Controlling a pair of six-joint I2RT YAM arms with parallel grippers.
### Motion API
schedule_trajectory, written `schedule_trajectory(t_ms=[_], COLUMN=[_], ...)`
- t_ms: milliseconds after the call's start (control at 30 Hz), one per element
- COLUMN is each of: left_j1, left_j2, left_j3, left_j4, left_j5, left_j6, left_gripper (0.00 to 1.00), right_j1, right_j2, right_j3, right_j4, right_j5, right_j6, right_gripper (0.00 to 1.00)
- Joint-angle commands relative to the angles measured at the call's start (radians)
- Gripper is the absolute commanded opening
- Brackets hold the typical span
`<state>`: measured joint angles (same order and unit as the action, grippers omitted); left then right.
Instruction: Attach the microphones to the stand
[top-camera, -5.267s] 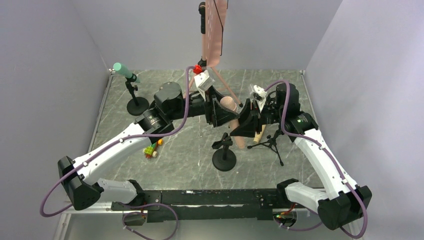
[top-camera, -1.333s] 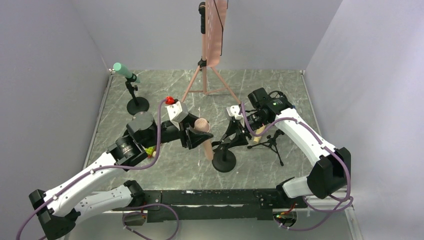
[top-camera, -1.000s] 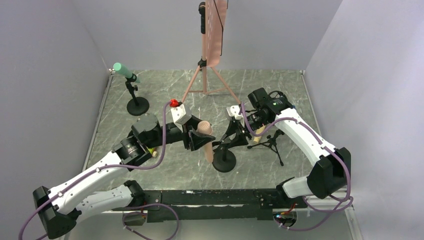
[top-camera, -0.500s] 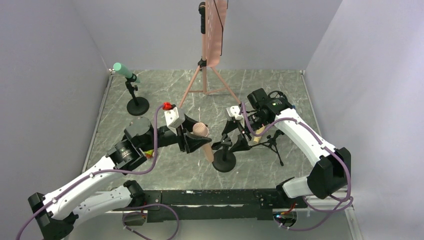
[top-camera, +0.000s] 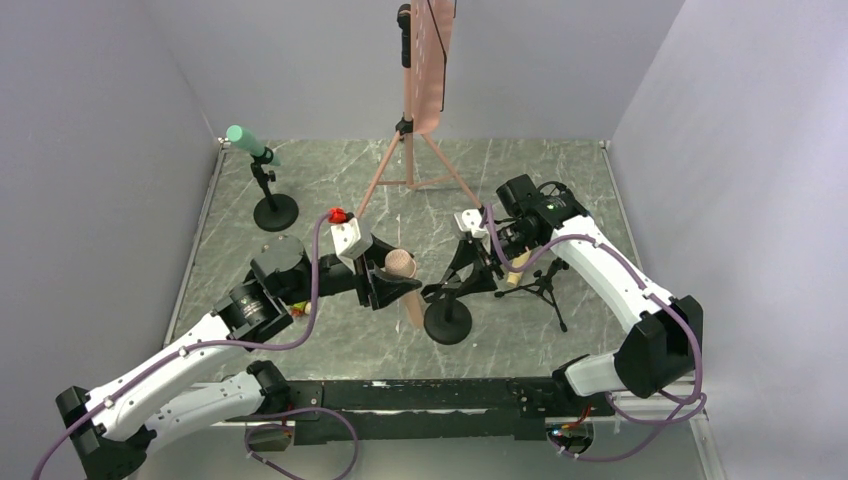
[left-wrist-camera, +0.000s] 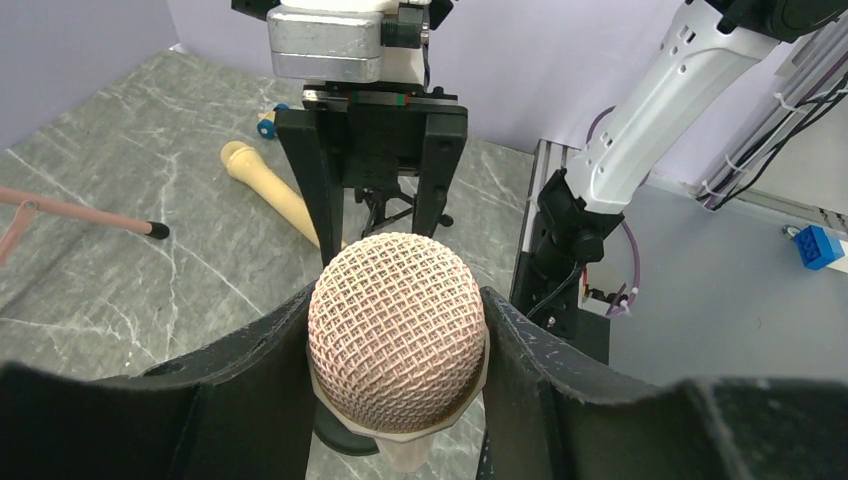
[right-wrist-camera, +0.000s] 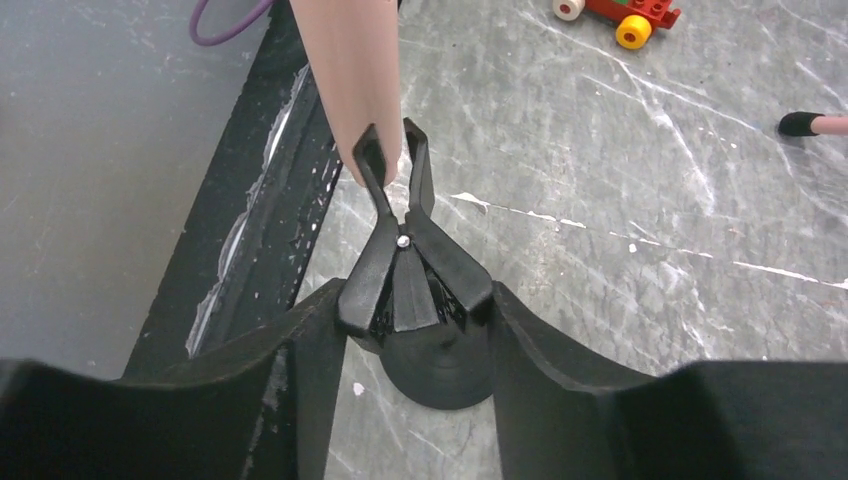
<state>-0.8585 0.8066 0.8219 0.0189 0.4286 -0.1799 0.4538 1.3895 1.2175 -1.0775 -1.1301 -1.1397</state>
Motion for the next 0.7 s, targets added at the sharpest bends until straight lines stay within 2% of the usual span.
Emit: schedule_trajectory(t_ms=[0,133,267,667], left_j1=[0.003,0.003,0.002,0.001], left_j2=[-0.007,0.005,0.020,0.115], left_j3=[0.020,0.034,0.043,0.070], left_j4=[0.022,0.018,0.033,0.162], left_j5=[-0.004,-0.017,-0.017,0.051], left_j6=[0.021,0.034,0.038,0.002], left_gripper=[0.00,0.00,0.00,0.00], right_j1=[-0.004,-0.002,-0.003,-0.003], right_j2=[-0.014,-0.013,-0.019,-0.017], right_j3=[0.046,0.046,0.037,0.032], right_j4=[-0.045,-0.059,-0.051,-0.039], right_j5=[-0.042,-0.040,-0.036,-0.038], right_j6=[-0.046,-0.063,-0.060,-0.050], right_gripper=[0.45,0.30,0.21,0.20])
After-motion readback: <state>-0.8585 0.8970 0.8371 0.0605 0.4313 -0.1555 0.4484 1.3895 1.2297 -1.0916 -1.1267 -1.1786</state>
